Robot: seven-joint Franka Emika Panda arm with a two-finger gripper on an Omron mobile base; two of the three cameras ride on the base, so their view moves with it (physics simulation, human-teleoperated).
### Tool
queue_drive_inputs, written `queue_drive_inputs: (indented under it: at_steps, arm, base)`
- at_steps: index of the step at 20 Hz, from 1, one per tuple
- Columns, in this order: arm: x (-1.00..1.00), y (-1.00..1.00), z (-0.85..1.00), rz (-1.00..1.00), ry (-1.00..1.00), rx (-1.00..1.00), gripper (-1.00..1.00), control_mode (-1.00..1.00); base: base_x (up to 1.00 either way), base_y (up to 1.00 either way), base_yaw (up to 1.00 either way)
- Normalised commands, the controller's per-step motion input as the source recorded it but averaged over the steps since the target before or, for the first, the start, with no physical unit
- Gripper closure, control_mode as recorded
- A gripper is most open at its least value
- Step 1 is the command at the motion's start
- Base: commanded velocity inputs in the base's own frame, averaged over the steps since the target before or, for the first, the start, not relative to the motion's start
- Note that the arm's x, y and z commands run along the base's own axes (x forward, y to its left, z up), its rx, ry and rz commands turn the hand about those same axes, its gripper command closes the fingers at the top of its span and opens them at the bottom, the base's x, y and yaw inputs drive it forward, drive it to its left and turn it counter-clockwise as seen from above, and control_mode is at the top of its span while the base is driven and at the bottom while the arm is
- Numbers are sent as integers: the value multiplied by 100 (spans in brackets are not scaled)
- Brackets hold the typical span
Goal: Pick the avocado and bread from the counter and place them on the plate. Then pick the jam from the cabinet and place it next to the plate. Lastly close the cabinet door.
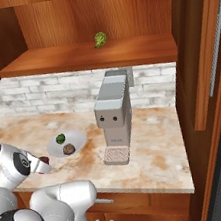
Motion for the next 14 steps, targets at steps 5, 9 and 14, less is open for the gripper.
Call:
queue_drive_inputs:
  at_steps: [5, 9, 14]
  arm:
    - [19, 12, -9, 0, -3, 0, 100, -100]
    - [15, 17, -9, 0, -4, 0, 100, -100]
    - [16, 18, -18, 0, -1, 0, 100, -100]
  base:
    - [0, 0, 0]
    - [0, 0, 0]
    - [0, 0, 0]
